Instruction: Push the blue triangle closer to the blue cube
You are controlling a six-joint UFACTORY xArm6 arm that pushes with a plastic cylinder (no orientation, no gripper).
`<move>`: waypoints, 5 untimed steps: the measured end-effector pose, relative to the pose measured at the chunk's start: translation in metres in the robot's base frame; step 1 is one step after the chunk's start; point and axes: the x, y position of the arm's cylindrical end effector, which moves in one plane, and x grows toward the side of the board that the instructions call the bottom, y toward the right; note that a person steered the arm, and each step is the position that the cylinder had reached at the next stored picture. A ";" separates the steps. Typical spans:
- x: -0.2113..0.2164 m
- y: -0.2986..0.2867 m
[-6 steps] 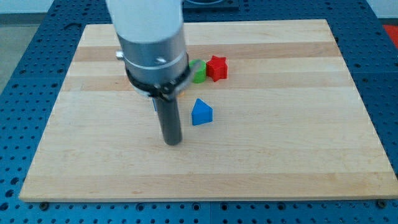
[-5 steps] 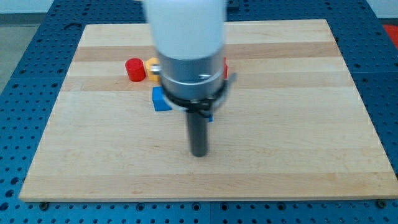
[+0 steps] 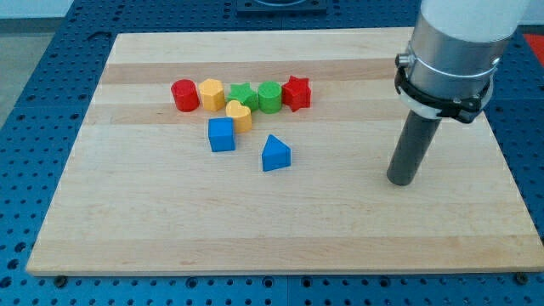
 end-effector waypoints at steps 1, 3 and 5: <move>-0.005 0.021; -0.033 0.016; -0.034 -0.110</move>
